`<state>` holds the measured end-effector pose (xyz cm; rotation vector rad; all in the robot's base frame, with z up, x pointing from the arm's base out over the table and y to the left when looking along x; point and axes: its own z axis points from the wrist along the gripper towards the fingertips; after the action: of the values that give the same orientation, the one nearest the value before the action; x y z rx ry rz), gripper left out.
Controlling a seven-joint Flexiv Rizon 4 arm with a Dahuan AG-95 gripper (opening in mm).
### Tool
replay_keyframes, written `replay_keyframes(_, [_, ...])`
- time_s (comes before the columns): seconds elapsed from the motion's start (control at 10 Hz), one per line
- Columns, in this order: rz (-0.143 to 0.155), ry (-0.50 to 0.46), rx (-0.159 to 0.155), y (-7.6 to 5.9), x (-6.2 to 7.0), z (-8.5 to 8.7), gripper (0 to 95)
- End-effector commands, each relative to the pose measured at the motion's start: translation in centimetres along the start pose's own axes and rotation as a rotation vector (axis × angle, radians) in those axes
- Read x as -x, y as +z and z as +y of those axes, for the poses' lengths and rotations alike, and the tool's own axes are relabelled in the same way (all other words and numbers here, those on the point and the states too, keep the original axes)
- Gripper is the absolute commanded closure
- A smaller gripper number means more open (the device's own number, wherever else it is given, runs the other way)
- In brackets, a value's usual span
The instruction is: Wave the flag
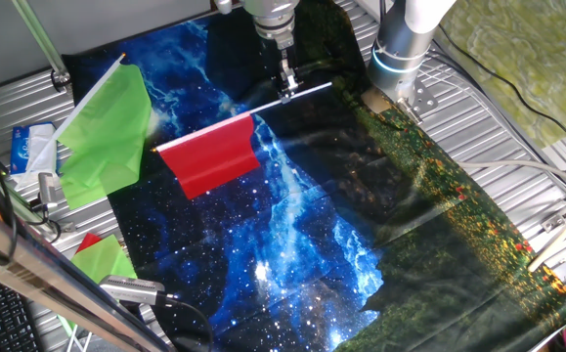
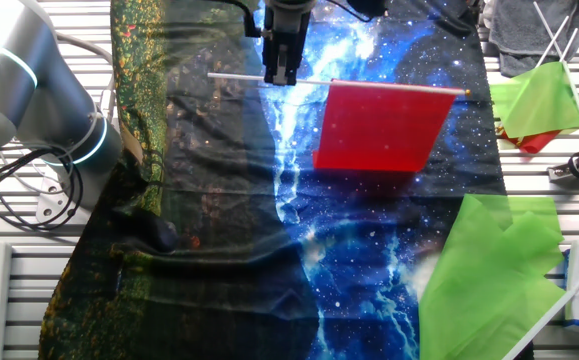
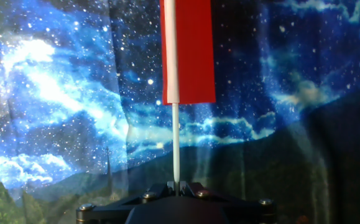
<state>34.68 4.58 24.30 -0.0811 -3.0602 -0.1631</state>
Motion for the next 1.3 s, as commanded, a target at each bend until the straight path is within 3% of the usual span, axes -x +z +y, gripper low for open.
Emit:
replay_keyframes(0.1, [-0.013, -0.009, 0.006, 0.0, 0.0, 0.0, 95.0])
replay_keyframes(1.0, [-0.029, -0.038, 0.008, 0.0, 0.0, 0.0, 95.0])
replay_keyframes(1.1, [-0.036, -0.037, 0.014, -0.4, 0.0, 0.0, 95.0])
replay_keyframes(1.2, [-0.033, -0.041, 0.024, -1.8, -0.1, -0.1, 95.0])
replay_keyframes(1.3, [-0.016, -0.050, 0.033, -4.1, -0.2, -0.2, 95.0])
